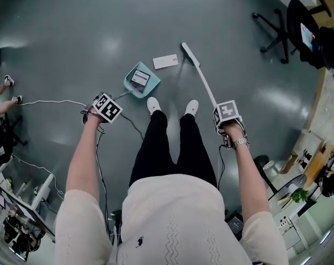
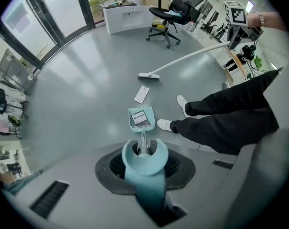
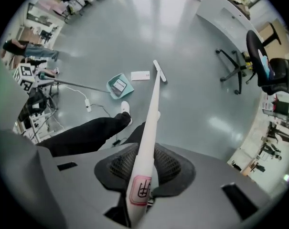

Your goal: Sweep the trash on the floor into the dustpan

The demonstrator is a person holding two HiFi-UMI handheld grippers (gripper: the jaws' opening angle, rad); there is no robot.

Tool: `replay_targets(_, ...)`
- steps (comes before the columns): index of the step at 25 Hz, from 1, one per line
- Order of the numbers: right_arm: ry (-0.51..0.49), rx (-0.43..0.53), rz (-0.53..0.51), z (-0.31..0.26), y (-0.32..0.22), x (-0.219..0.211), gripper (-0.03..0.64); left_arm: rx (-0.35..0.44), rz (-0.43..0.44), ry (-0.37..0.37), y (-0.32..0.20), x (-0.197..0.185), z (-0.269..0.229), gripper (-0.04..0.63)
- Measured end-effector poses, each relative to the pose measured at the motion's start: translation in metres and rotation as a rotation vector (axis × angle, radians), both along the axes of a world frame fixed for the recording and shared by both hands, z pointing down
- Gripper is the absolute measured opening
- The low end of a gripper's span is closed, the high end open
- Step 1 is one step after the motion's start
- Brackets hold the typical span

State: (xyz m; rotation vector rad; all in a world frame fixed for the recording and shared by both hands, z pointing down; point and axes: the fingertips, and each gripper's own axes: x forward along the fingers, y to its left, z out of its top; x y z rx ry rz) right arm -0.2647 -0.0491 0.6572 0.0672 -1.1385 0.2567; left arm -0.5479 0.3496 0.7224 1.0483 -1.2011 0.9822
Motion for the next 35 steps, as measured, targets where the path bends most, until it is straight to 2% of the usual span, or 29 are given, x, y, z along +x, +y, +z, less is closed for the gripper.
replay_targets(4, 0.028, -0.014, -0.085, 0.002, 0.038, -0.013, 0.114, 0.023, 0.041, 0.015, -0.006, -0.014, 0.005, 0.091)
replay_targets(12, 0.037, -0.097, -0.148, -0.008, 0.104, -0.03, 0.12, 0.061, 0.049, -0.024, -0.028, -0.01, 0.012, 0.091)
replay_targets(19, 0.027, -0.221, -0.117, -0.026, 0.164, -0.043, 0.121, 0.067, 0.053, -0.03, -0.03, -0.014, 0.013, 0.091)
replay_targets(22, 0.039, -0.252, -0.179, -0.03, 0.187, -0.04, 0.12, 0.066, 0.054, -0.034, -0.032, -0.014, 0.013, 0.091)
replay_targets(26, 0.048, -0.24, -0.271, -0.028, 0.201, -0.034, 0.12, 0.066, 0.05, -0.04, -0.032, -0.013, 0.011, 0.092)
replay_targets(35, 0.049, -0.244, -0.27, -0.029, 0.202, -0.035, 0.122, 0.057, 0.046, -0.043, -0.032, -0.012, 0.01, 0.092)
